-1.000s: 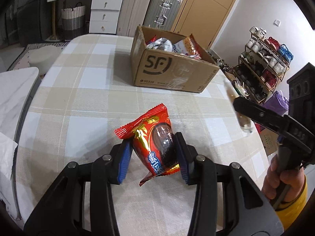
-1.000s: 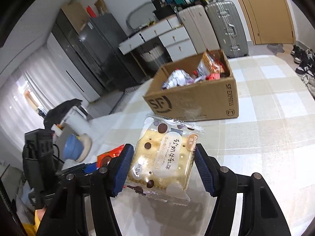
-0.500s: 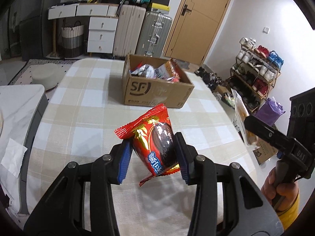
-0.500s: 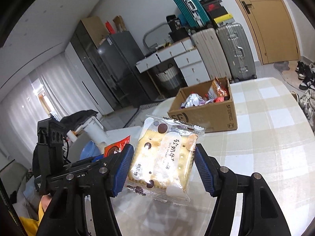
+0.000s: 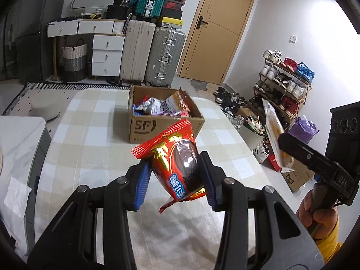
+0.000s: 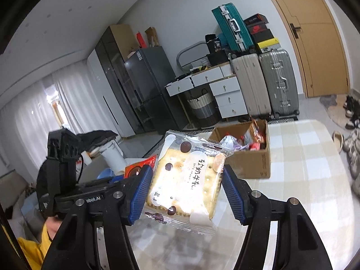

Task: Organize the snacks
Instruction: 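Lift and carry both held packs over the box with both grippers, then open both grippers to drop the packs into the box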

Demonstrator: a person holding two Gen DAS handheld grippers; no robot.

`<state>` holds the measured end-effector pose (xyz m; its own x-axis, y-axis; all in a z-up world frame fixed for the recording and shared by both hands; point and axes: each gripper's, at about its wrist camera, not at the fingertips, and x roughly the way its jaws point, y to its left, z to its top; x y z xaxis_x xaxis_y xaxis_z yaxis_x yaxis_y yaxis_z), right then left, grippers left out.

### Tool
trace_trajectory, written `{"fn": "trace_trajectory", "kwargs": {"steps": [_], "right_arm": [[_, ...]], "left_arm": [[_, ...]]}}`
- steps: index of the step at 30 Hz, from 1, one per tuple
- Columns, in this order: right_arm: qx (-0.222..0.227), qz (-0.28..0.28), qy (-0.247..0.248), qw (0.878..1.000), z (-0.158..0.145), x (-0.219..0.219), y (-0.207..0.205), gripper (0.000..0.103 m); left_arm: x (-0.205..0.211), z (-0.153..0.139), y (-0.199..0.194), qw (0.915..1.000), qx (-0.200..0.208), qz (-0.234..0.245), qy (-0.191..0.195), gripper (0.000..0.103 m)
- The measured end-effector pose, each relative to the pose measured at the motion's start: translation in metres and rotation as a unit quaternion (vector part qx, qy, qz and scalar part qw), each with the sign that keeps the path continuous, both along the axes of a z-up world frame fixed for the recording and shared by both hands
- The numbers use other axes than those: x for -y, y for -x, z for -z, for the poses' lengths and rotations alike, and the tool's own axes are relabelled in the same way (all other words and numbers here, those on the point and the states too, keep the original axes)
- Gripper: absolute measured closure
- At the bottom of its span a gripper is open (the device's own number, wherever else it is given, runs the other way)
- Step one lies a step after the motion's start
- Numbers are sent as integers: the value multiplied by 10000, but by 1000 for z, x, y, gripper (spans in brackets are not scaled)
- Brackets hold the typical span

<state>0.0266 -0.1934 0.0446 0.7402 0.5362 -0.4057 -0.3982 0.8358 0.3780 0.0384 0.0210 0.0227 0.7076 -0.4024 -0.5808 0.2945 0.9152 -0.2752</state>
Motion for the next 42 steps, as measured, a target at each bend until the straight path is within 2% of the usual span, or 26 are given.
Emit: {"fn": "trace_trajectory", "kwargs": {"steps": [6,12,18,21,23,31,37,42], "right_arm": [[123,-60,380,9992,-13,-5,-36,40],[190,-55,740,9971,-26,-9,-91,40],[-97,-172,801,9966,-24,-15,-169,40],[-281,-149,810,9962,-15,-16,-210,40],[-403,-143,868,9953,-5,-17,-237,40],[-958,-112,929,9910,49,-12,-308,40],[-1250,-72,927,9878,85,-8,-328,39],[-1272,-74,914,9876,95,-7,-331,39]], "left_arm": [[5,-14,-35,9999,88,-33,-103,64],[10,-25,-91,9994,97,-116,-303,64],[22,-37,-148,9984,130,-35,-544,64],[30,-32,-189,9978,67,-15,-657,64],[36,-22,-219,9968,-31,-71,-798,64],[48,32,-320,9967,-434,78,-688,64],[56,74,-372,9950,-771,158,-612,64],[60,97,-401,9944,-843,204,-606,64]]}}
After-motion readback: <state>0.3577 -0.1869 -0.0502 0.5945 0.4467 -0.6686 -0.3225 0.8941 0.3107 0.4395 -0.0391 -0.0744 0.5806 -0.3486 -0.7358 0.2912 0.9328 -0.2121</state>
